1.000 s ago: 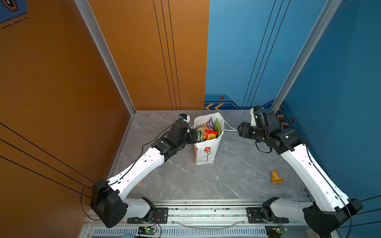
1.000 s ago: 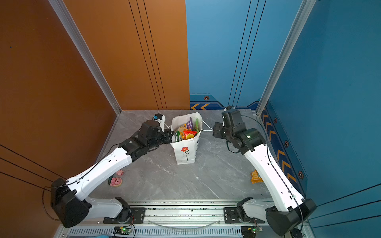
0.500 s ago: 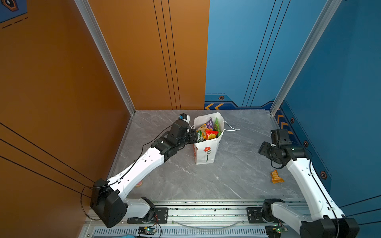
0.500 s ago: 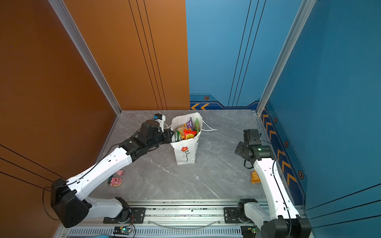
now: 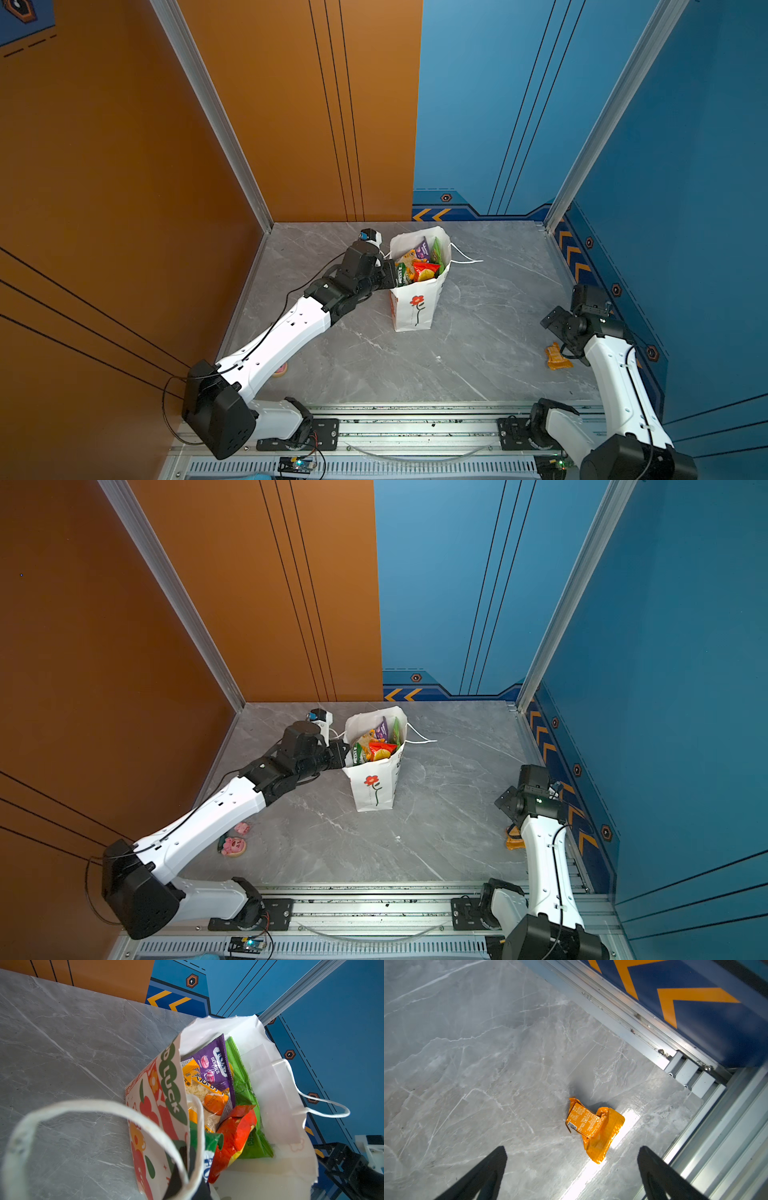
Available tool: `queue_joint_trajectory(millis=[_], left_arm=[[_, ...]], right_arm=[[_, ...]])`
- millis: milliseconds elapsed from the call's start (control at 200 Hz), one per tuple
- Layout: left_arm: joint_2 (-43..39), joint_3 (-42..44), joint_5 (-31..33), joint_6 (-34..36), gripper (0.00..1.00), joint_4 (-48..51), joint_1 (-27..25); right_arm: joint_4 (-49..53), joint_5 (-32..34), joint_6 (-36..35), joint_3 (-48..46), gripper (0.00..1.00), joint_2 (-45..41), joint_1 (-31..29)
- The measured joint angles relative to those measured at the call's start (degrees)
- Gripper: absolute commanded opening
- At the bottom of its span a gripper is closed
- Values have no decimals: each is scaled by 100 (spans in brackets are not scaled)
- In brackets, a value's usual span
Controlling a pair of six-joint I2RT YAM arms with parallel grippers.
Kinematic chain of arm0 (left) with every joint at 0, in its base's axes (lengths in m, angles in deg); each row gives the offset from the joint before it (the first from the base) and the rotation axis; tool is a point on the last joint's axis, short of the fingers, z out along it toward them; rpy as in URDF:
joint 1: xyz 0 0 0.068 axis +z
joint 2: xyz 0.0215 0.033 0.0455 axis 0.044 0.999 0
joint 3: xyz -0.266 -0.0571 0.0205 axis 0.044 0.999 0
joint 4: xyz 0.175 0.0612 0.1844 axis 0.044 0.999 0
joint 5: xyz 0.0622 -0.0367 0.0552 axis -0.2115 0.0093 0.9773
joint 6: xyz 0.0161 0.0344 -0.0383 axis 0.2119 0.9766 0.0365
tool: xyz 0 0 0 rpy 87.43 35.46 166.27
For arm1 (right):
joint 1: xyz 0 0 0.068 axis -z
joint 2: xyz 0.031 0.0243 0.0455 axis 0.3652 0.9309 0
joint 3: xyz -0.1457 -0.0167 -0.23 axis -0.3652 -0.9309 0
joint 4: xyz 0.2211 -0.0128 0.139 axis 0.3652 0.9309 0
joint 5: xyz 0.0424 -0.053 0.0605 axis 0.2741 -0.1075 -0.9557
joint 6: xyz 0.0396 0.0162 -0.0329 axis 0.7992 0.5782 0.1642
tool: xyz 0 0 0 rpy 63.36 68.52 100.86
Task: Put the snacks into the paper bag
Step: 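Move the right gripper away from the bag over the orange snack, then lower the right gripper onto the orange snack packet and grasp it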
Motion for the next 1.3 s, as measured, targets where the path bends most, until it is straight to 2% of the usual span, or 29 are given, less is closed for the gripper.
queue_joint_trajectory(millis=[300, 646, 886, 1146, 1301], left_arm=[[0, 0, 2, 0, 0, 0, 0], [0, 0, 0, -2, 0, 0, 0], [0, 0, 2, -2, 0, 0, 0], [0, 0, 2, 0, 0, 2, 0], [0, 0, 2, -2, 0, 9, 33]], right_arm=[[-487, -345, 55, -688, 100, 396, 1056], [-984, -1010, 122, -1088, 100, 901, 1086], [-1298, -1290, 74, -876, 96, 1600, 551], [-1587, -1434, 11, -240, 89, 2459, -678], [-1650, -1434, 7, -35, 86, 2704, -1067]])
